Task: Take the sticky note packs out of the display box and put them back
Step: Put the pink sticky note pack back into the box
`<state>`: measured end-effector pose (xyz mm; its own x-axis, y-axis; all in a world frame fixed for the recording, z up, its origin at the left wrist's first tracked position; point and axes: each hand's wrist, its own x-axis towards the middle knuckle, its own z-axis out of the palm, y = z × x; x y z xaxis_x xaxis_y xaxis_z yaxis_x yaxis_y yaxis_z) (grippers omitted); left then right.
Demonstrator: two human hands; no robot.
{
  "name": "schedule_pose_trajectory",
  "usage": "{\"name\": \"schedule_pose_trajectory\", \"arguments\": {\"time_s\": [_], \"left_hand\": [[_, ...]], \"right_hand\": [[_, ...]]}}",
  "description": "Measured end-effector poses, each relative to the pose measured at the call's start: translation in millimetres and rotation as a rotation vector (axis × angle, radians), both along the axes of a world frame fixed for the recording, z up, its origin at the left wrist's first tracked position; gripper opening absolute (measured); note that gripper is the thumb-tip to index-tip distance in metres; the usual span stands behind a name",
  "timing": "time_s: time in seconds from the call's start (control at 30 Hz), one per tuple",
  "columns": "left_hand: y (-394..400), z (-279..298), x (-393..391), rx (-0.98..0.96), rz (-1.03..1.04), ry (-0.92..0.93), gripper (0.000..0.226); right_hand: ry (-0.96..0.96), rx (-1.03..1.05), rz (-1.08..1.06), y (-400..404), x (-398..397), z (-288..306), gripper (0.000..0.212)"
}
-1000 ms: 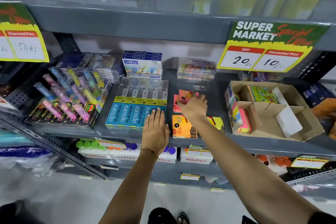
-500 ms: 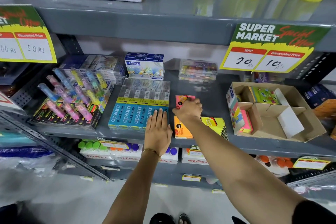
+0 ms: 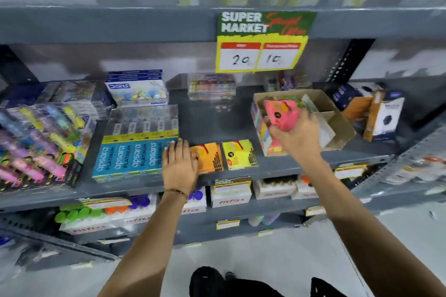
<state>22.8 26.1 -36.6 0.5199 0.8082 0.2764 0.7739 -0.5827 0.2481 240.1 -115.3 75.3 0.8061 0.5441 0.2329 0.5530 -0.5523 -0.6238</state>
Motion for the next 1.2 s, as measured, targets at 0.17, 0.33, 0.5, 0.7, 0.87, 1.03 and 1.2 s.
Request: {"name": "schedule_pose_trajectory", "arguments": {"time_s": [0.17,0.33,0.5,0.7,0.87,1.03,1.2], "left_hand": [[-1,1,0,0.004,0.017,-0.006,0.052],[-2,0,-2,0.020,0.014,0.007,0.051],[-1,-2,-1,0.018,0.013,0.004,0.049],[1,-3,-2,0.029,0.020,0.007,0.050],[1,-4,-2,0.012,0.016,-0.013,0.051],[1,0,-5,-0.007,0.024,-0.136,0.050],[3,1,-20,0.011,0.075,-0.100,0.053]], "right_hand": [[0.077,-0.196,-0.099,-33,51,-28,0.081],[0.169,-0.269,-0.037,-32,66,-55,0.069],[0.128,-0.287,-0.009,-20,73,-76,0.062],[0.065,-0.419,0.041,-19,82,-92,0.062],[0.104,-0.416,0.080,-20,77,-71,0.050],[-0.028,0.077,-0.046,-9,29,-23,0.025],[-0.021,0.054,0.289,36,-69,-25,0.024]]}}
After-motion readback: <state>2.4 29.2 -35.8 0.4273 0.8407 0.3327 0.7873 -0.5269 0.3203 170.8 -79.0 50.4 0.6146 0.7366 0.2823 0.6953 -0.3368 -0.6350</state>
